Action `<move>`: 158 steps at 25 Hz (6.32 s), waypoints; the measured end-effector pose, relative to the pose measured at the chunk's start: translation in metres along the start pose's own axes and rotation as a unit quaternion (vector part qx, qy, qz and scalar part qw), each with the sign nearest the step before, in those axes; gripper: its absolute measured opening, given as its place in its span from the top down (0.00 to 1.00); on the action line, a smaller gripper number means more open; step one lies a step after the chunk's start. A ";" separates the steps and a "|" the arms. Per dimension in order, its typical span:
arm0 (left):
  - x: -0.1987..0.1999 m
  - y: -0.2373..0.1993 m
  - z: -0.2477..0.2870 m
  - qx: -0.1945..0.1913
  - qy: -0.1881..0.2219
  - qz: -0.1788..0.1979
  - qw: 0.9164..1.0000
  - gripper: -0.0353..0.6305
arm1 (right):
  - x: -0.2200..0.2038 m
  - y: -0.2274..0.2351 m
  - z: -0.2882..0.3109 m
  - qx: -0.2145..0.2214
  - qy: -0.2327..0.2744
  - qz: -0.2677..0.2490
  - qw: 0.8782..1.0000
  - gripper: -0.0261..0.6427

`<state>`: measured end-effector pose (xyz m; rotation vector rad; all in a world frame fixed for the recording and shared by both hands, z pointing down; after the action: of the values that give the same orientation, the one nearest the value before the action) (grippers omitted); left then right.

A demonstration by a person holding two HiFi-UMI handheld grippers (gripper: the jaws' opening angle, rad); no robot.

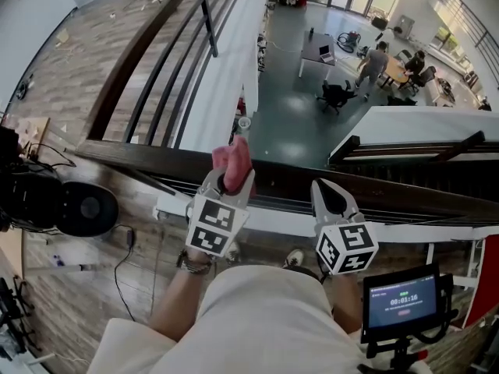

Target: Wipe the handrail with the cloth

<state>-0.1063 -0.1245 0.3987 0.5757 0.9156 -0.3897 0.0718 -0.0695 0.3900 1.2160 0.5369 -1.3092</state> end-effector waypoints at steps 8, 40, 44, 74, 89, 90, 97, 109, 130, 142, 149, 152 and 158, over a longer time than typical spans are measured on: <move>0.006 0.010 0.008 -0.022 0.006 -0.003 1.000 0.90 | 0.000 0.008 -0.003 -0.006 0.004 0.007 1.000 0.96; 0.034 0.069 0.039 -0.098 0.027 0.012 0.995 0.90 | -0.012 0.026 -0.013 -0.011 0.004 0.012 1.000 0.96; 0.035 0.075 0.041 -0.103 0.029 0.013 0.994 0.90 | -0.015 0.028 -0.013 -0.011 0.002 0.012 1.000 0.96; 0.031 0.053 0.025 -0.111 0.021 0.007 0.994 0.89 | 0.001 0.007 -0.001 -0.001 0.003 0.009 1.000 0.96; 0.026 0.042 0.020 -0.117 0.021 -0.011 0.993 0.90 | 0.003 0.000 0.002 -0.001 0.000 0.003 1.000 0.96; 0.026 0.041 0.020 -0.119 0.020 -0.011 0.993 0.90 | 0.003 0.000 0.002 -0.002 0.000 0.003 1.000 0.96; 0.023 0.033 0.018 -0.128 0.016 -0.021 0.991 0.89 | 0.003 0.002 0.002 -0.008 -0.002 0.004 1.000 0.96; 0.008 -0.005 0.001 -0.077 0.016 -0.054 0.995 0.89 | 0.003 -0.008 0.005 0.002 -0.009 0.002 1.000 0.96; -0.024 -0.057 -0.035 -0.014 -0.005 -0.091 0.996 0.89 | 0.004 -0.031 0.013 0.025 -0.018 0.000 1.000 0.96; -0.040 -0.083 -0.051 0.034 -0.018 -0.106 0.994 0.90 | 0.002 -0.032 0.013 0.030 -0.023 0.001 0.999 0.96; -0.052 -0.093 -0.057 0.065 -0.020 -0.114 0.991 0.89 | 0.000 -0.030 0.012 0.027 -0.025 -0.002 0.999 0.96; -0.059 -0.104 -0.062 0.088 -0.023 -0.117 0.989 0.89 | 0.001 -0.028 0.012 0.025 -0.024 -0.002 0.999 0.96; -0.065 -0.110 -0.066 0.127 -0.025 -0.105 0.986 0.90 | -0.001 -0.022 0.009 0.022 -0.022 0.001 1.000 0.96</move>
<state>-0.2440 -0.1651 0.3885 0.7014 0.8875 -0.7155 0.0482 -0.0734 0.3857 1.2200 0.4782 -1.3490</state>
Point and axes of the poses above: the fingertips, and each gripper's own axes: z forward along the fingers, y to its right, x out of its top, the point moved 5 cm from there along -z, backward along the fingers, and after that the axes turned 15 degrees about z, right-handed, at the moved point
